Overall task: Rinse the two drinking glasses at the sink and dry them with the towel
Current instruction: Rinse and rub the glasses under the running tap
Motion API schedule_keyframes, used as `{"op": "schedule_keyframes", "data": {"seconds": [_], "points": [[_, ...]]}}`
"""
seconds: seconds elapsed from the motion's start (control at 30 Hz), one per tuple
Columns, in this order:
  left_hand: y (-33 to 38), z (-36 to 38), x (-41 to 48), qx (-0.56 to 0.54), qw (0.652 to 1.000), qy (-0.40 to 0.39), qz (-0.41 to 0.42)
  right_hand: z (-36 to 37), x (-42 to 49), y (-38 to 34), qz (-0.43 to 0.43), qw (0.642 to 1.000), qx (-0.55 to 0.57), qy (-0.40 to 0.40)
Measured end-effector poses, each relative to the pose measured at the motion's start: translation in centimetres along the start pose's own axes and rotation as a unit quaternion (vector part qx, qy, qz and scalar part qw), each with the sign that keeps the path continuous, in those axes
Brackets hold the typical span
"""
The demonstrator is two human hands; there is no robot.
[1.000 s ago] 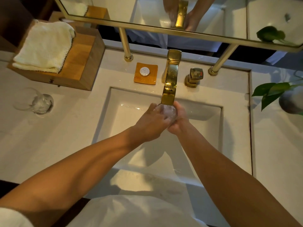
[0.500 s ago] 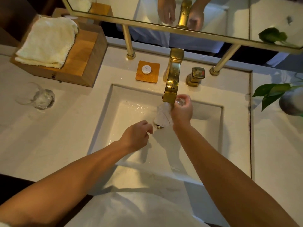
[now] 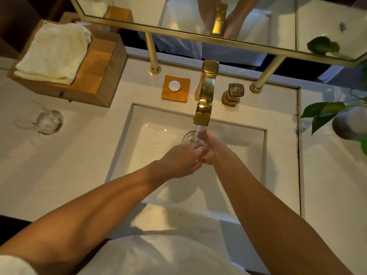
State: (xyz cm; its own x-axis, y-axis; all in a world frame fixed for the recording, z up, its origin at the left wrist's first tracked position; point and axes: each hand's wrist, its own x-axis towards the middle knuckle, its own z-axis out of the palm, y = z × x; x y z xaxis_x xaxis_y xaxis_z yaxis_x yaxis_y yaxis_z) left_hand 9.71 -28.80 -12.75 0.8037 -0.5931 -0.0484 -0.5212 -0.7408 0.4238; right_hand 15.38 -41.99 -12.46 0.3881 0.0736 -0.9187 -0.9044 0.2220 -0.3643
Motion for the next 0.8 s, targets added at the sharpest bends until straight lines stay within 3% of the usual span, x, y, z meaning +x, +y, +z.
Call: {"op": "schedule_keyframes", "data": {"seconds": [0.1,0.17,0.23,0.3,0.33,0.37,0.4,0.43,0.5,0.53,0.57,0.63,0.7,0.8], "points": [[-0.8,-0.9,0.2,-0.105,0.993,-0.035,-0.028,0.3,0.1,0.4,-0.015,0.999,-0.009,-0.043],[-1.3,-1.3,0.3,-0.24,0.963,-0.001,-0.12,-0.1,0.1,0.3,-0.015,0.997,-0.003,-0.075],[-1.4,-1.9,1.3,-0.446,0.86,0.045,-0.243,-0.7,0.4,0.2,-0.022,0.996,-0.008,-0.085],[-1.0,-2.6,2.8,-0.555,0.75,0.093,-0.346,-0.6,0.5,0.1,-0.041,0.995,-0.005,-0.095],[-0.7,-2.7,3.6,-0.567,0.726,0.101,-0.377,-0.4,0.3,-0.1,-0.05,0.994,0.008,-0.098],[-0.4,-2.7,4.2,-0.566,0.722,0.099,-0.384,-0.2,0.4,-0.3,-0.053,0.995,0.019,-0.086],[-0.1,-2.5,4.5,-0.546,0.745,0.094,-0.371,-0.1,0.4,-0.5,-0.051,0.995,0.035,-0.077],[0.1,-2.3,4.5,-0.499,0.793,0.087,-0.338,-0.2,0.5,-0.7,-0.044,0.995,0.051,-0.074],[-0.4,-1.8,4.0,-0.293,0.936,0.069,-0.18,-0.6,0.6,-1.0,0.0,0.994,0.073,-0.085],[-1.1,-1.6,3.8,-0.159,0.983,0.051,-0.076,-0.9,0.6,-1.0,0.022,0.992,0.076,-0.097],[-2.0,-1.4,3.8,-0.05,0.998,0.024,0.015,-1.3,0.9,-0.8,0.04,0.991,0.072,-0.106],[-3.0,-1.3,3.7,0.048,0.993,-0.038,0.105,-1.9,0.9,-0.5,0.064,0.989,0.066,-0.115],[-2.9,-1.6,3.8,0.084,0.987,-0.057,0.121,-1.8,1.0,-0.3,0.061,0.987,0.083,-0.12],[-1.3,-1.5,4.4,0.184,0.978,-0.024,0.1,-0.9,1.5,-0.2,0.042,0.989,0.105,-0.098]]}}
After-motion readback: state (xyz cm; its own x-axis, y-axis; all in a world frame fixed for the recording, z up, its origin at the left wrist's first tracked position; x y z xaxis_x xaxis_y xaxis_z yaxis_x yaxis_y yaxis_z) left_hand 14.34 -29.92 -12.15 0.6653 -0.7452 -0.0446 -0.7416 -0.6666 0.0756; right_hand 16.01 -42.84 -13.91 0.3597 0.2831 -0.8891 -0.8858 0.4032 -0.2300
